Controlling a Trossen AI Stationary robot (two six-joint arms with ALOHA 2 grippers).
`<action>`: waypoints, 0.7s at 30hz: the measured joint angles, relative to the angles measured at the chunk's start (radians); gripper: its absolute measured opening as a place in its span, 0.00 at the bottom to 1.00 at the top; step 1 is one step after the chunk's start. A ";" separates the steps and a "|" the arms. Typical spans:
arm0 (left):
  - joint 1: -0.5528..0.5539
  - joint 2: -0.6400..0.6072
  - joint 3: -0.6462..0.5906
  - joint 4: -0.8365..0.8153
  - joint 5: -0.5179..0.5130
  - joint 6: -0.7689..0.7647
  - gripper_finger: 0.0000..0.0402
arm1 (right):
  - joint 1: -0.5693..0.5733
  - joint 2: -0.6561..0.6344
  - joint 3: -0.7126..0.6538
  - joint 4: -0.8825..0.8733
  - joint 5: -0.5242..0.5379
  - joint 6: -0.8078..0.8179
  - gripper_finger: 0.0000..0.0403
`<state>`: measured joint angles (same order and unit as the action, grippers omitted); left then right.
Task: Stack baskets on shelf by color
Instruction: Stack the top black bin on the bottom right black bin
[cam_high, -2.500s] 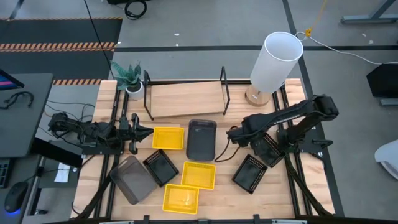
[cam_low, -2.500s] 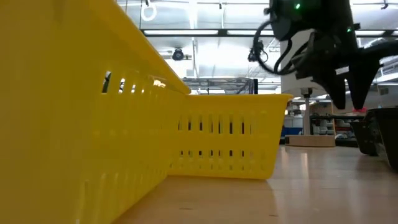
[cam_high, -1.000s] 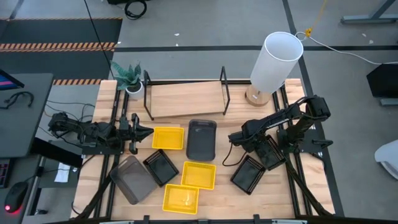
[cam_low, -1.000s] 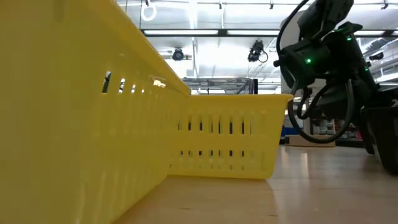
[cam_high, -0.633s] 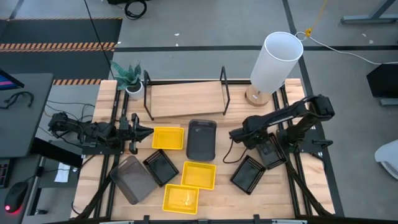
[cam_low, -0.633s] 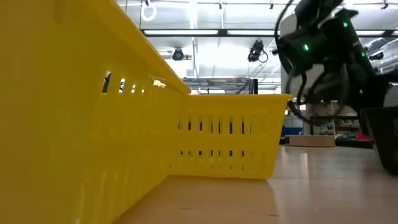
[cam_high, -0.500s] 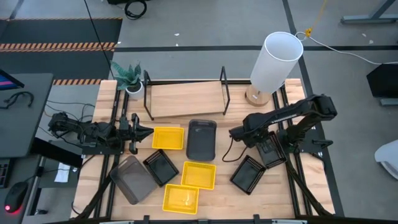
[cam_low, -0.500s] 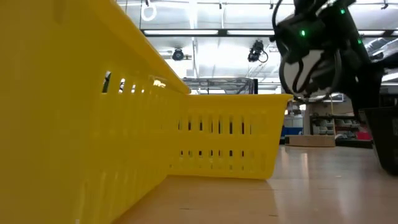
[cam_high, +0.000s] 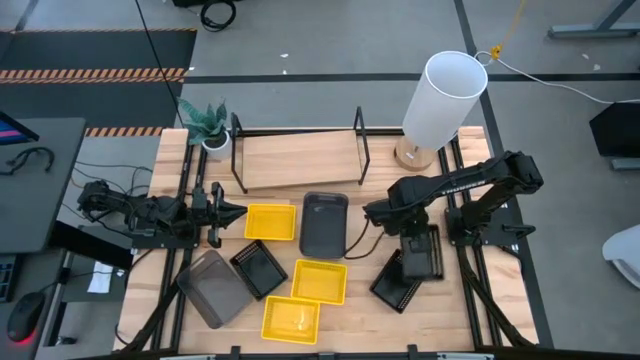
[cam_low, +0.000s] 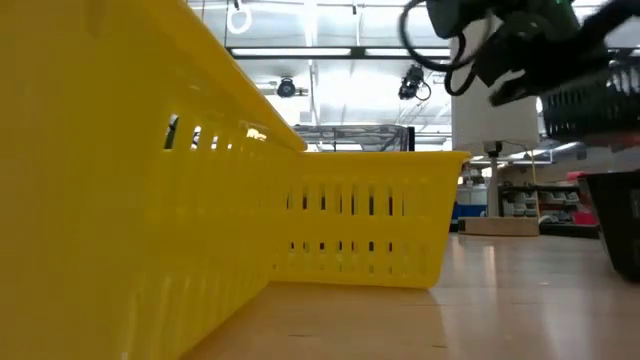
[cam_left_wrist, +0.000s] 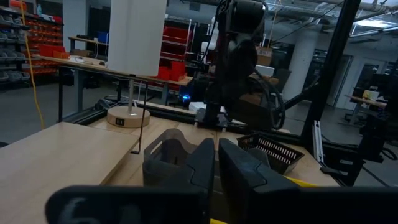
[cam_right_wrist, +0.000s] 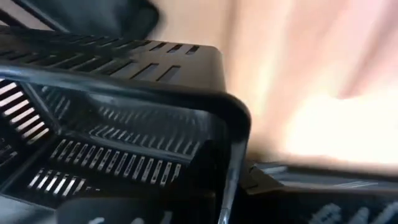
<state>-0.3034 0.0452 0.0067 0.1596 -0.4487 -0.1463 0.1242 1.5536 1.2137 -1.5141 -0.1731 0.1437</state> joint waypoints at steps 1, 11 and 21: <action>0.000 0.000 0.000 0.000 0.000 0.000 0.07 | 0.000 0.000 0.000 0.011 -0.053 0.074 0.01; 0.000 0.000 0.000 0.000 0.000 0.000 0.08 | 0.112 0.000 0.000 0.208 -0.193 0.755 0.01; 0.000 0.000 0.000 0.000 0.000 0.000 0.09 | 0.257 0.000 -0.066 0.244 -0.239 0.986 0.01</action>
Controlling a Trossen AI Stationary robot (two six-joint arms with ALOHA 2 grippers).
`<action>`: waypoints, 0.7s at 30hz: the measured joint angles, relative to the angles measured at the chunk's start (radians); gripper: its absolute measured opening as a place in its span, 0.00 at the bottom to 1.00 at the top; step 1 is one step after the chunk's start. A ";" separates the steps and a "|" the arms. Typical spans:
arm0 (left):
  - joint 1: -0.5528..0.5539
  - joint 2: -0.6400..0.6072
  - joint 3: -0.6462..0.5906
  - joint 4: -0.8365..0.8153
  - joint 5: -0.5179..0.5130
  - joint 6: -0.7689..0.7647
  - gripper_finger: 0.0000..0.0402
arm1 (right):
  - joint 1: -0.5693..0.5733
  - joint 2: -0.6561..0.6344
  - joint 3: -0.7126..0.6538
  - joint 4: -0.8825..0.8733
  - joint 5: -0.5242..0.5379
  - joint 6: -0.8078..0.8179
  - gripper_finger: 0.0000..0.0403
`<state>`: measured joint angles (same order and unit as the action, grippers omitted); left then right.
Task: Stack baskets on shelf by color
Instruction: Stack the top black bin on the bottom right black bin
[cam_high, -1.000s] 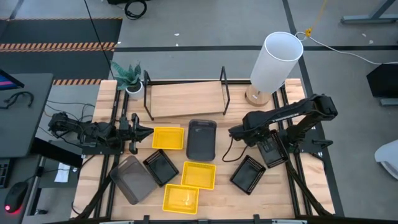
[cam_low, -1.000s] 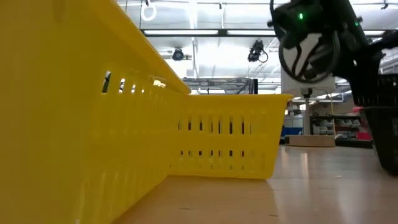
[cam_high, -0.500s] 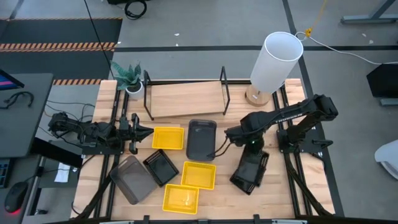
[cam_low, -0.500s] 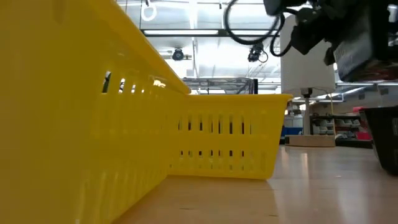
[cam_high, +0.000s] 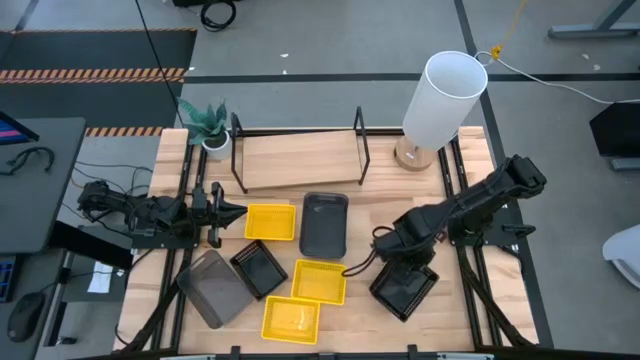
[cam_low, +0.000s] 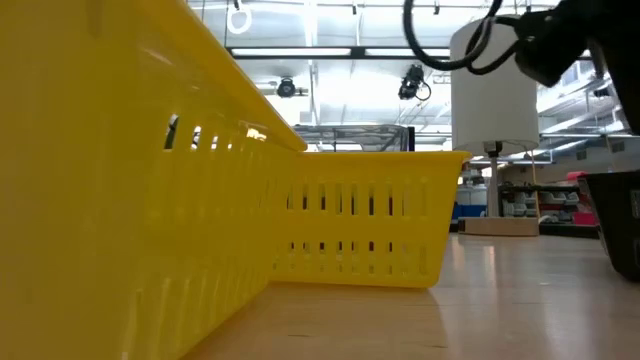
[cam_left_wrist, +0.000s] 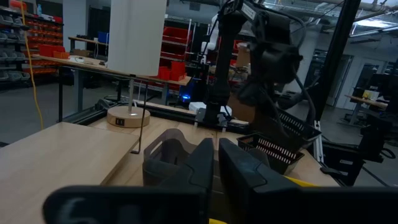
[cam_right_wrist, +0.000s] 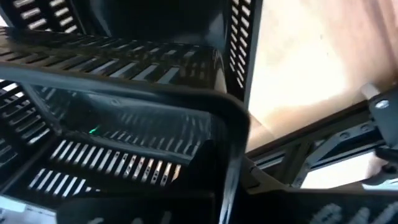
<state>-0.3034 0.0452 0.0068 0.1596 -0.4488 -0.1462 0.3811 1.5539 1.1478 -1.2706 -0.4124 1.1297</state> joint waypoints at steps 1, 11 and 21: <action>0.000 0.000 0.000 0.000 0.000 0.000 0.09 | 0.006 0.000 -0.005 0.016 0.000 0.012 0.01; 0.000 0.000 0.000 0.000 0.000 0.000 0.07 | 0.017 0.000 -0.063 0.062 0.062 0.048 0.01; 0.000 0.000 0.000 0.000 0.000 0.000 0.08 | 0.003 0.000 -0.141 0.164 0.059 0.019 0.03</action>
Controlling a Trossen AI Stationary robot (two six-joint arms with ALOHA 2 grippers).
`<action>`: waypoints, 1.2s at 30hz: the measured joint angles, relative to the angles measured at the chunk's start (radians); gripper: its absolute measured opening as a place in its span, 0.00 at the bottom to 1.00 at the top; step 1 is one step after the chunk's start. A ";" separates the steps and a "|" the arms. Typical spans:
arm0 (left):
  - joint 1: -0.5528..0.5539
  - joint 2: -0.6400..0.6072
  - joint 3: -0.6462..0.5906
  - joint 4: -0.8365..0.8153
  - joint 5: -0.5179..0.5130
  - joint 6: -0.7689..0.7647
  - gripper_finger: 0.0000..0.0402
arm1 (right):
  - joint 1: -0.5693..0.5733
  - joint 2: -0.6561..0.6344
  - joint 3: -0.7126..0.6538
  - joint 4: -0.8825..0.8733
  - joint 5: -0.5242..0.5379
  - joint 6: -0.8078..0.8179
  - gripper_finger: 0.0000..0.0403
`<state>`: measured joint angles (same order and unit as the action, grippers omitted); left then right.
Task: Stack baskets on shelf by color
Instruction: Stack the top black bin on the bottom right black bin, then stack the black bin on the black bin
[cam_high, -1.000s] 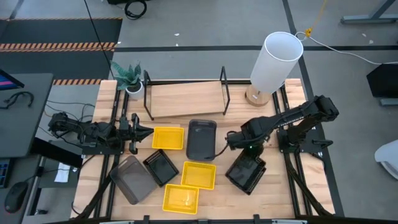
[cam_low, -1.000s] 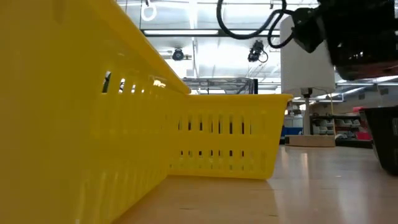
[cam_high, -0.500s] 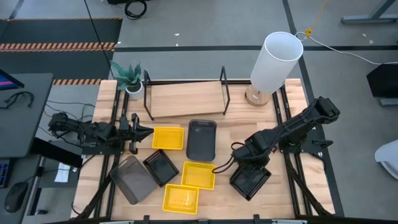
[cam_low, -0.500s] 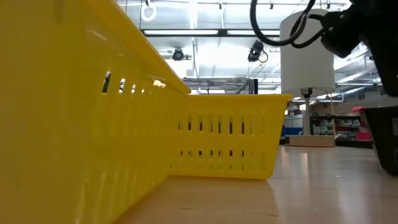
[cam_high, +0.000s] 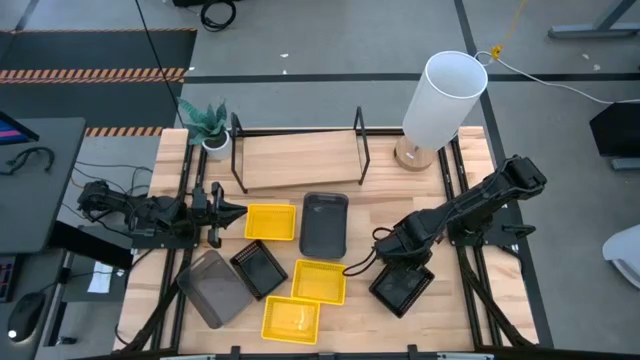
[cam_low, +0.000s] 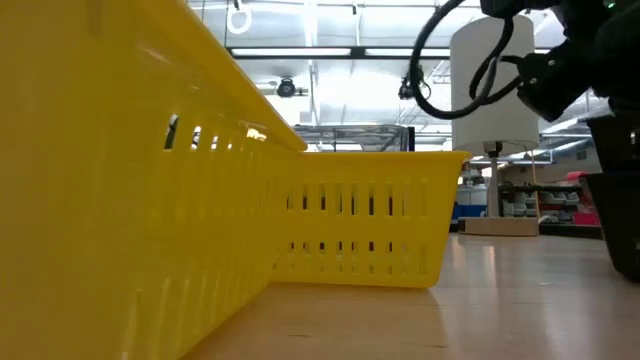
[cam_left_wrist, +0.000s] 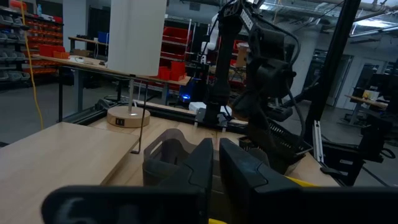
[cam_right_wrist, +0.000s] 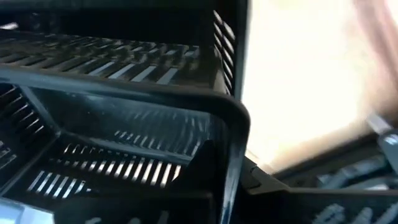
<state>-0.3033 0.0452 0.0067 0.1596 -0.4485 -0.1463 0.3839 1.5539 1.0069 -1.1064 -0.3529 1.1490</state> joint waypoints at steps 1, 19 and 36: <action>0.000 0.000 0.000 0.000 0.000 0.000 0.08 | 0.000 0.000 -0.009 0.027 -0.007 -0.001 0.04; 0.000 0.000 0.000 0.000 0.000 0.000 0.07 | -0.036 0.000 0.041 -0.020 -0.041 -0.035 0.32; 0.000 0.000 0.000 -0.002 0.000 0.000 0.07 | -0.043 0.117 0.214 0.428 0.218 -0.383 0.32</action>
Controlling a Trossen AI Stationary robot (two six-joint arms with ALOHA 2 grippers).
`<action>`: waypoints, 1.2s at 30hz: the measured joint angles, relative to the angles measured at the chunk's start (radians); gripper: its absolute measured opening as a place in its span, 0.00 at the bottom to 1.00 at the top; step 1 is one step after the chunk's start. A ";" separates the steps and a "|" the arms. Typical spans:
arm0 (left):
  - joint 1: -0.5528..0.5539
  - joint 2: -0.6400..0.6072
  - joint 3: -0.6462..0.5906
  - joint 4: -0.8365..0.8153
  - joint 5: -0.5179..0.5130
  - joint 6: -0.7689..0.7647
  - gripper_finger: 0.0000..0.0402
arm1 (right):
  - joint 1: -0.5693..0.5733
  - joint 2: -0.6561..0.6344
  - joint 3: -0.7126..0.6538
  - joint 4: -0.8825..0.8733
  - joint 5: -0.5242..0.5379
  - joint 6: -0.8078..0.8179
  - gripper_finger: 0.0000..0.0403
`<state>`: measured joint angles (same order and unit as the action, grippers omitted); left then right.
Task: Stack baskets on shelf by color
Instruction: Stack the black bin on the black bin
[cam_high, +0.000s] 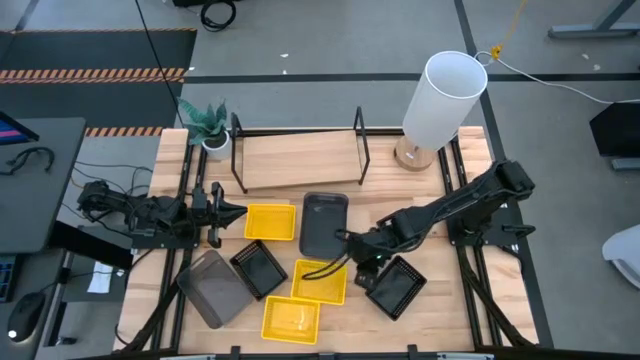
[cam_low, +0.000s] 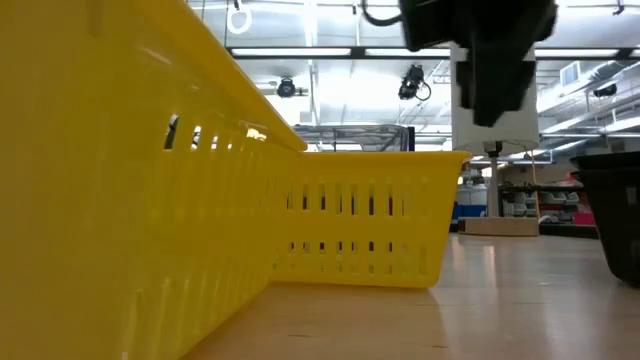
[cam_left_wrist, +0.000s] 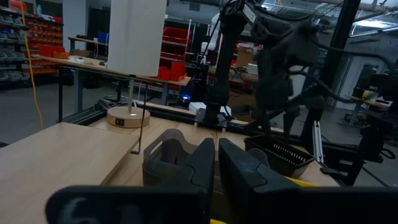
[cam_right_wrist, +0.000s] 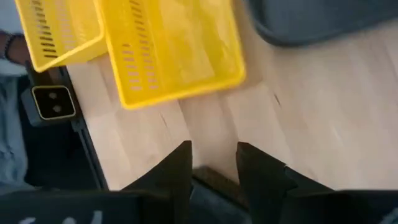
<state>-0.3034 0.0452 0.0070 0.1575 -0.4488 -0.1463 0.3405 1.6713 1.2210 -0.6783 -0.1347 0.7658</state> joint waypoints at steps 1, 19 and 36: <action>0.000 0.000 0.000 -0.003 0.000 0.000 0.07 | 0.001 0.027 0.034 -0.009 0.004 -0.029 0.32; 0.000 0.000 0.000 0.002 0.000 0.000 0.08 | 0.008 0.541 0.817 -0.209 0.119 -0.430 0.32; 0.000 0.000 0.000 0.002 0.000 0.000 0.08 | 0.002 0.765 1.045 -0.089 0.280 -0.743 0.32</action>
<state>-0.3035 0.0452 0.0071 0.1593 -0.4488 -0.1463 0.3421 2.4362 2.2662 -0.7672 0.1452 0.0231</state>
